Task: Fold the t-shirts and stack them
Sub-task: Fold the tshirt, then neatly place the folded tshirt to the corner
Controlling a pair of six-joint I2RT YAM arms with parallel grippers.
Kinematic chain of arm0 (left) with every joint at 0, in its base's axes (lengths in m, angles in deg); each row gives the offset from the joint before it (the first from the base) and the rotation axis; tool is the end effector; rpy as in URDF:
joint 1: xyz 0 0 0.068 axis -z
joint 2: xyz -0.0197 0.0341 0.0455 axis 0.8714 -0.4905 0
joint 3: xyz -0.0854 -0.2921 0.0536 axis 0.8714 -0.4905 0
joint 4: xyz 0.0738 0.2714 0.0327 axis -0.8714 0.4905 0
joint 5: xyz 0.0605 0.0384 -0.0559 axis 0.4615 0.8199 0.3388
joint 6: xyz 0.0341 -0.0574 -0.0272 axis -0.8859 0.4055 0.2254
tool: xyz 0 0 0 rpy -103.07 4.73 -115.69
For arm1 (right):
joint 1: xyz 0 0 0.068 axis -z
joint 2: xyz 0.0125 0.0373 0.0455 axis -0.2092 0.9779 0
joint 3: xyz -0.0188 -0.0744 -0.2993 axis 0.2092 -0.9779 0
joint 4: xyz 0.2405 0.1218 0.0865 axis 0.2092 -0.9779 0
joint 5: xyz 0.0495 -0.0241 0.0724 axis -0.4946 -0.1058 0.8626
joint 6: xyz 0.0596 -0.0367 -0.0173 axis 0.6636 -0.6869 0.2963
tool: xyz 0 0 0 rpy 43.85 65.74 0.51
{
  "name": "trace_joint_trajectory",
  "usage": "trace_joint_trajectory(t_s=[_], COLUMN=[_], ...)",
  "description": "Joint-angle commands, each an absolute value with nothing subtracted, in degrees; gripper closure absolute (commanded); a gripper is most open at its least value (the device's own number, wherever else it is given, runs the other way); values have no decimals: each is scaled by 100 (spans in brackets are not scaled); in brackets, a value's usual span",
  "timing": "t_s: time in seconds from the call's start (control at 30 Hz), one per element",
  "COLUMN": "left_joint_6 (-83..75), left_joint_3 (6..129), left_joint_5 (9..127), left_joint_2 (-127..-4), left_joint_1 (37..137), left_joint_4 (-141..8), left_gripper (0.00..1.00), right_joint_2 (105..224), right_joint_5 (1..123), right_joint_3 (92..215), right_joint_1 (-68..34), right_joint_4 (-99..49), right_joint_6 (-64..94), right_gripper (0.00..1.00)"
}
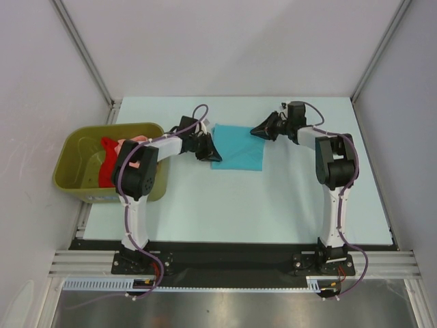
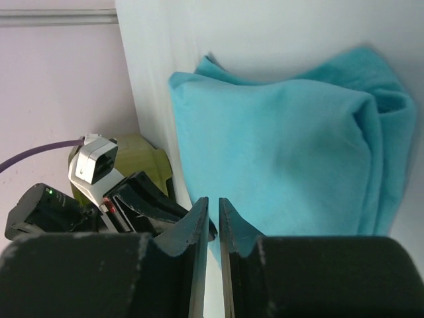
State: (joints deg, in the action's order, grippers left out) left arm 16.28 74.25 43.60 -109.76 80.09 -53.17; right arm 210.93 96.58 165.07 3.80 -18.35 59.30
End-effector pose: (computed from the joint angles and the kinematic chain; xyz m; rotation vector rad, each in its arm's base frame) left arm 0.4487 -0.1926 0.1439 -0.0229 2.6052 -1.0624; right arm 0.5332 0.1181 0.1602 0.3935 2.2860 1.3671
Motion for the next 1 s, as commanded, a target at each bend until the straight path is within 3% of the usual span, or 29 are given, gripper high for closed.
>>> trace_joint_trajectory(t_s=[0.0,0.3,0.5,0.67,0.8,0.97], left_joint_6=[1281,982,956,877,719,578], left_joint_3=[7113,6777,7285,7770,8130,8359], left_joint_5=[4520,4784,4898,4836,4863,4907], left_joint_2=[-10604,-9778,-9890,-10426,-10717,-10937], left_joint_1=[7979,7935,7742,7531,7443,7443], left_joint_4=[-5387,-4913,-4746,-4719,-4588,-4420], left_gripper=[82,78,56,44,41,41], right_joint_2=[21167,22108,22048,21416,21064,20659], right_joint_5=[9783,9747,9722,9519,9352,9142], right_joint_3=[16403,17007,17360,17589,17704,17467], right_joint_1=[390,767,865,891,926,944], right_joint_4=[-1323,-883,-1576,-3102,-3993,-4670], right_joint_6=[5949,6318,6021,4968,4307,3595], right_gripper=[83,82,80,60,41,29])
